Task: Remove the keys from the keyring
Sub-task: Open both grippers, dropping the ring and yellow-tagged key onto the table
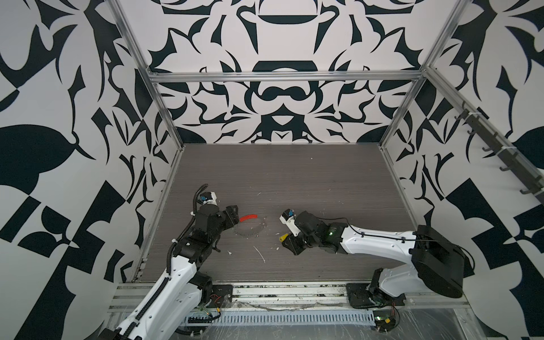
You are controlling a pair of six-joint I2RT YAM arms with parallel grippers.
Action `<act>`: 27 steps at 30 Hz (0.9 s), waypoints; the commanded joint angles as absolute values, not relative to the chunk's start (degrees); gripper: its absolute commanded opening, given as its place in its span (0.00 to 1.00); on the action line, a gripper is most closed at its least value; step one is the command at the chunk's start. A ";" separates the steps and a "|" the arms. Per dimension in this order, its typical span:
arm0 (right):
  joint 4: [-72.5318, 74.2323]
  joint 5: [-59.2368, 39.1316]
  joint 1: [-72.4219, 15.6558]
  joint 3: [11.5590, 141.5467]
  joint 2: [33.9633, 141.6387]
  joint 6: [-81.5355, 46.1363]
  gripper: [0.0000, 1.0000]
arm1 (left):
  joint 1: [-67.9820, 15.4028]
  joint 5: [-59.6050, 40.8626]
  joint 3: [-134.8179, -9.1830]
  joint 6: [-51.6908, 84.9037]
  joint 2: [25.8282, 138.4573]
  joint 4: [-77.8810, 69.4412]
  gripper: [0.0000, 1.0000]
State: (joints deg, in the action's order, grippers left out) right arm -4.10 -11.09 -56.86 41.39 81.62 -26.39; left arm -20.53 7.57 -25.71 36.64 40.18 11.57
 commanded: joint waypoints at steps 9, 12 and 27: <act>-10.19 2.69 -56.65 47.32 61.18 -21.85 0.52 | -20.26 3.69 -37.63 36.05 33.77 9.81 0.99; -12.17 9.42 -56.60 46.55 55.23 -20.85 0.53 | -20.25 10.50 -38.68 36.21 33.54 8.95 0.99; -18.52 34.75 -56.62 42.21 44.62 -25.85 0.99 | -11.33 42.21 -35.54 16.05 58.47 -8.15 0.99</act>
State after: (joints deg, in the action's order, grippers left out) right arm -17.02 27.40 -56.71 42.17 46.06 -24.53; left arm -14.52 34.92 -36.82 21.82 54.74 -3.92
